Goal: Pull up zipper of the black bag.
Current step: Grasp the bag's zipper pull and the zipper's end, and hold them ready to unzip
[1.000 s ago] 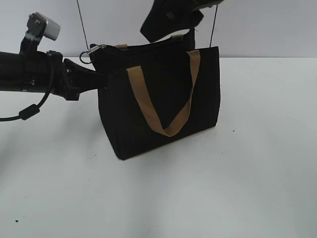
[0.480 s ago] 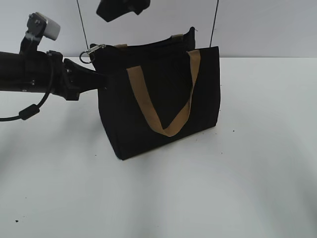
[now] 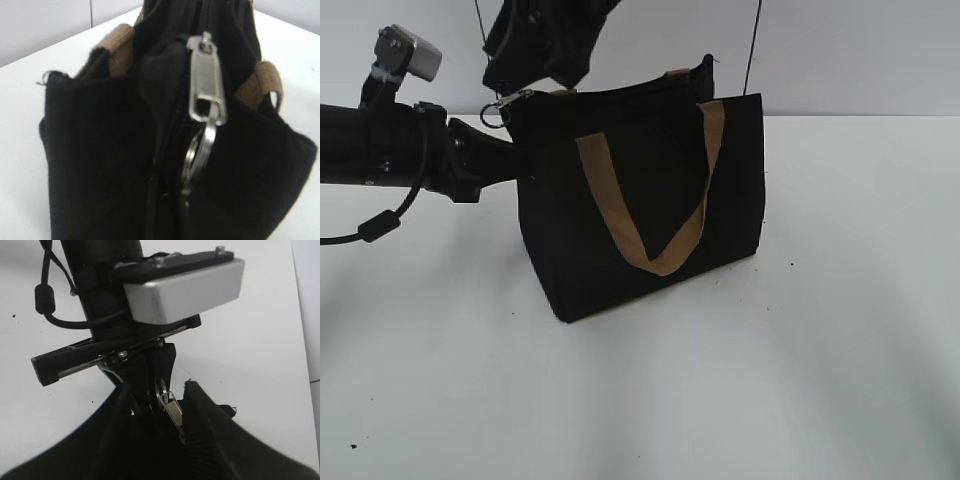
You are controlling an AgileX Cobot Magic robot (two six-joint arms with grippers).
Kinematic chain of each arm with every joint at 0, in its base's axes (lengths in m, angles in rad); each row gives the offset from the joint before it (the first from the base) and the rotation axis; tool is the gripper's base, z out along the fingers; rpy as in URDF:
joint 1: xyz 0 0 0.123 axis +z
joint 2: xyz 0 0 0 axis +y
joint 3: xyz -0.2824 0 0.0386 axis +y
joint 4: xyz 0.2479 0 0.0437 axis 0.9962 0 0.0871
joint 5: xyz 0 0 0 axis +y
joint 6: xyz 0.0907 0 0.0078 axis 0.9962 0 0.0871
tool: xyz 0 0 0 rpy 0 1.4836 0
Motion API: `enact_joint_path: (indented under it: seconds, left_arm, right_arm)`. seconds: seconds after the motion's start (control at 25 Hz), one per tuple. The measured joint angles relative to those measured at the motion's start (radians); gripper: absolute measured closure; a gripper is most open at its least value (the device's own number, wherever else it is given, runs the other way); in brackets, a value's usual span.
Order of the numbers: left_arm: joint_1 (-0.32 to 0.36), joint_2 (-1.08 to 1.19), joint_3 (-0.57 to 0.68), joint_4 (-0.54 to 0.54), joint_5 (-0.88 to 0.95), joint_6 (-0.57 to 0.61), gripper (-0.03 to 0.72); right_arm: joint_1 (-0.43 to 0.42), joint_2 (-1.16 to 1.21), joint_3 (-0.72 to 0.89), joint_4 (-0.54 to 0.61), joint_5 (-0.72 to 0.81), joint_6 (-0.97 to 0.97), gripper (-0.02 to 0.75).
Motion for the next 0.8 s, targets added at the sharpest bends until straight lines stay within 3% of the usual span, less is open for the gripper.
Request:
enact_joint_path:
  seconds: [0.8]
  left_arm:
    - [0.000,0.000,0.000,0.000,-0.001,-0.002,0.652]
  right_arm:
    - [0.028,0.091,0.000,0.026,-0.116,-0.101,0.471]
